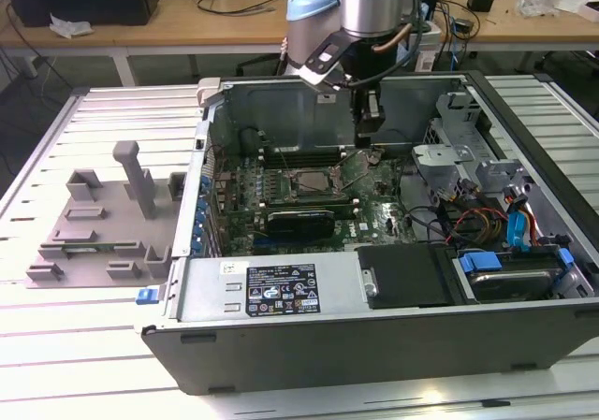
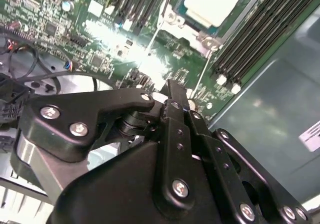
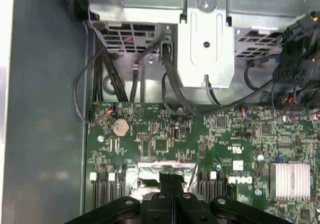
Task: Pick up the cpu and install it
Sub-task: 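Close the cpu cover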
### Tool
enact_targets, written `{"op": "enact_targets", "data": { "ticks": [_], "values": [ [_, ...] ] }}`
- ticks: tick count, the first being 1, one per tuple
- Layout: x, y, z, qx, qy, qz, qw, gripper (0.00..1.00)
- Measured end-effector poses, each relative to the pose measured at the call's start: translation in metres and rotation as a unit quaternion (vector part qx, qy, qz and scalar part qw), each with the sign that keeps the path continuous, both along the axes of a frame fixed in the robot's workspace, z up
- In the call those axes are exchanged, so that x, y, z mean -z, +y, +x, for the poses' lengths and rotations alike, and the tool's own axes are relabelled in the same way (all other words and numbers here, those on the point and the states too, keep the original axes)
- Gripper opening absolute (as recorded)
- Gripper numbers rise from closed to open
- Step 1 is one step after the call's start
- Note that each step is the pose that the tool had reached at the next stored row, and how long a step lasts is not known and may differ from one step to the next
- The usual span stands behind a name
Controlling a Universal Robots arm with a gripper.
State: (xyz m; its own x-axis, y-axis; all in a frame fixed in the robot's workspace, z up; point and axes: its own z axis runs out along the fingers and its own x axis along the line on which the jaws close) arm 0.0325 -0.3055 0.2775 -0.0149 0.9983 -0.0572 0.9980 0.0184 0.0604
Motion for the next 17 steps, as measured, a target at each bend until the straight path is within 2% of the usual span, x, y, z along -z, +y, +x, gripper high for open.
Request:
{"op": "enact_targets", "data": {
  "ticks": [2,4,8,11,14,15,17],
  "values": [
    [0.0018,0.0000,0.010,0.000,0.0004,0.0000,1.0000,0.11],
    [0.0067,0.0000,0.021,0.000,0.0013,0.0000,1.0000,0.11],
    [0.0140,0.0000,0.029,0.000,0.0019,0.0000,1.0000,0.11],
    [0.0242,0.0000,0.034,0.001,0.0042,0.0000,1.0000,0.11],
    [0.0244,0.0000,0.035,0.001,0.0042,-0.0013,1.0000,0.11],
    [0.0248,0.0000,0.035,0.001,0.0059,-0.0011,1.0000,0.11],
    [0.0257,0.0000,0.035,0.001,0.0133,0.0001,0.9999,0.11]
  ]
}}
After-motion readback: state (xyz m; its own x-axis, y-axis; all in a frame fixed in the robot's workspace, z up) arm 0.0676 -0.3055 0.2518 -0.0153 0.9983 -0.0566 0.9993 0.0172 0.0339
